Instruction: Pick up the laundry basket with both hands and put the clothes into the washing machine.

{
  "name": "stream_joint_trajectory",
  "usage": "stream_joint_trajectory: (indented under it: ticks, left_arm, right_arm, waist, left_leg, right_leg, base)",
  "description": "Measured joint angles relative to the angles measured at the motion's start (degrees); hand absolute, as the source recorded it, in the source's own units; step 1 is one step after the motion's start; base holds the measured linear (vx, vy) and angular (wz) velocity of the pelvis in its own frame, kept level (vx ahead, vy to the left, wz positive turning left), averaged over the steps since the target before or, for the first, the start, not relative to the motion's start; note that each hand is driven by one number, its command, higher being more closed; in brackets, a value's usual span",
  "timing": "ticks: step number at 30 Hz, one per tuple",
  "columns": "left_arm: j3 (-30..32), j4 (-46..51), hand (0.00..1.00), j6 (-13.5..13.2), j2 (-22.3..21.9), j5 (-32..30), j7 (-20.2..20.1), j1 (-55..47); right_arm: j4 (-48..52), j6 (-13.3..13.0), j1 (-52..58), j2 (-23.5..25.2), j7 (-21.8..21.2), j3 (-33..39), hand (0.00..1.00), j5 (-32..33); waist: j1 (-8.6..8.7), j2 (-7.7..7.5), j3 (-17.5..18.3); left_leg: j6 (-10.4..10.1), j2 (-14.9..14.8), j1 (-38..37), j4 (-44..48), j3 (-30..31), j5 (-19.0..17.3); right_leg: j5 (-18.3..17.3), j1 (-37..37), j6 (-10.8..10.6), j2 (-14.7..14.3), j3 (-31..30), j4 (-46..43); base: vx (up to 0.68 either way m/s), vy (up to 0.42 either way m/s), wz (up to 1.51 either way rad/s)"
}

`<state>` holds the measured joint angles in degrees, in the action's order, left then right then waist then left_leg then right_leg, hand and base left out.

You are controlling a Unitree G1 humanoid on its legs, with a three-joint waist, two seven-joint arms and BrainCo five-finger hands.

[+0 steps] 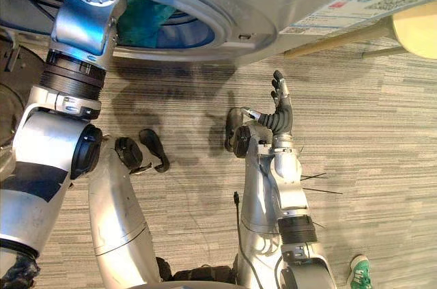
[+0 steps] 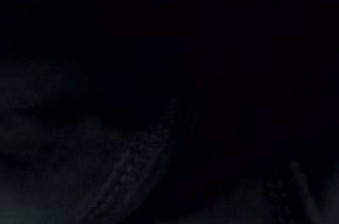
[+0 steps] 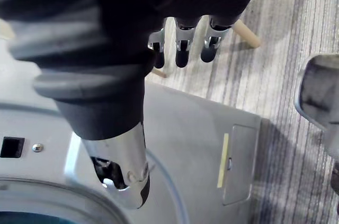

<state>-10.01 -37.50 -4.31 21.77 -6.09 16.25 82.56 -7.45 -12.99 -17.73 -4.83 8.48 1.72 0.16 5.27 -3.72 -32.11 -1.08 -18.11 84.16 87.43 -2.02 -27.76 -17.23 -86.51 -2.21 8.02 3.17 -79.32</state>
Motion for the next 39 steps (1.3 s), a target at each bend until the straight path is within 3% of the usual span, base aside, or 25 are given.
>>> stream_joint_trajectory:
  ticks: [3, 5, 11, 18, 23, 30, 33, 39]
  left_arm:
    - [-0.1, -3.7, 0.0, 1.4, 0.9, -5.5, -1.5, 0.4]
    - [-0.6, -6.3, 0.0, 2.8, 1.7, -9.6, -4.7, 0.5]
    - [-0.2, -12.0, 0.0, 4.6, 0.4, -15.0, -8.7, 0.4]
    - [1.6, -11.6, 0.0, 4.6, 0.9, -17.0, -8.8, -2.3]
    - [1.3, -7.9, 0.0, 4.6, 4.4, -16.3, -10.1, -2.8]
    - [-4.6, -1.1, 0.0, 4.5, 11.0, -26.3, -9.7, -2.8]
    - [-9.0, 1.3, 0.0, 3.9, 13.5, -28.7, -9.9, -2.8]
    - [-15.7, 3.5, 0.0, 1.3, 17.6, -22.0, -15.2, -2.6]
  right_arm:
    - [1.3, 0.1, 0.0, 0.0, -1.1, -0.2, 0.0, 1.4]
    - [2.5, 0.3, 0.0, 0.0, -1.4, -0.6, 0.0, 1.7]
    - [3.7, 0.4, 0.2, -0.1, -3.3, -0.5, 0.0, 2.7]
    - [3.8, 0.4, 0.7, -0.7, -3.8, -0.5, 0.0, 2.7]
    - [4.1, -0.7, 2.1, -2.4, -4.3, -0.4, 0.0, 2.6]
    - [3.2, -2.0, 2.8, -3.4, -5.6, -0.4, 0.0, 2.5]
    - [3.3, -2.4, 4.2, -3.8, -6.1, -0.4, 0.0, 2.5]
    - [1.9, -1.0, 4.2, -4.6, -6.9, -0.6, 0.0, 1.4]
  waist:
    - [0.09, -0.7, 0.0]
    - [0.19, -1.3, 0.1]
    - [0.22, -1.31, 0.1]
    - [-0.3, -1.31, 0.1]
    - [-1.45, -1.28, 0.1]
    - [-1.89, -1.19, 0.2]
    - [-2.97, -1.15, 0.2]
    - [-3.04, -0.97, 0.3]
  left_leg:
    - [0.2, -0.9, 1.2, -0.1, -0.6, -0.3]
    - [0.1, -1.8, 2.6, -0.1, -0.6, -0.3]
    - [0.0, -1.9, 3.7, 0.7, 0.2, -0.4]
    - [0.0, -1.4, 3.8, 0.8, 0.3, -0.4]
    - [0.0, -0.7, 3.7, 0.7, 0.6, -0.4]
    - [-0.5, 0.3, 2.7, -0.6, 0.6, 0.0]
    - [-0.7, 0.5, 1.9, -1.9, 0.7, 0.7]
    - [-1.2, 1.1, -0.1, -3.9, 0.5, 1.5]
  right_leg:
    - [0.0, -1.6, -0.3, -0.6, -0.3, 0.4]
    - [0.4, -2.9, -0.5, -1.1, -0.1, 0.9]
    - [0.7, -3.8, 0.0, -1.2, 0.2, 0.2]
    - [0.0, -3.7, -0.2, -0.6, 0.3, -0.5]
    - [-0.6, -3.7, 0.5, 0.2, 0.5, -1.5]
    - [-0.8, -2.5, 0.7, 1.1, 0.8, -1.1]
    - [-0.8, -1.7, 0.9, 1.2, 1.3, -0.2]
    - [-1.0, 0.1, 1.2, 1.7, 1.7, 0.9]
  base:
    - [0.02, 0.004, -0.14]
    - [0.01, 0.001, -0.19]
    - [0.01, 0.0, -0.02]
    - [0.01, -0.004, 0.06]
    - [0.02, -0.01, 0.09]
    - [0.01, -0.009, 0.09]
    - [0.01, -0.025, 0.06]
    - [0.02, -0.016, 0.06]
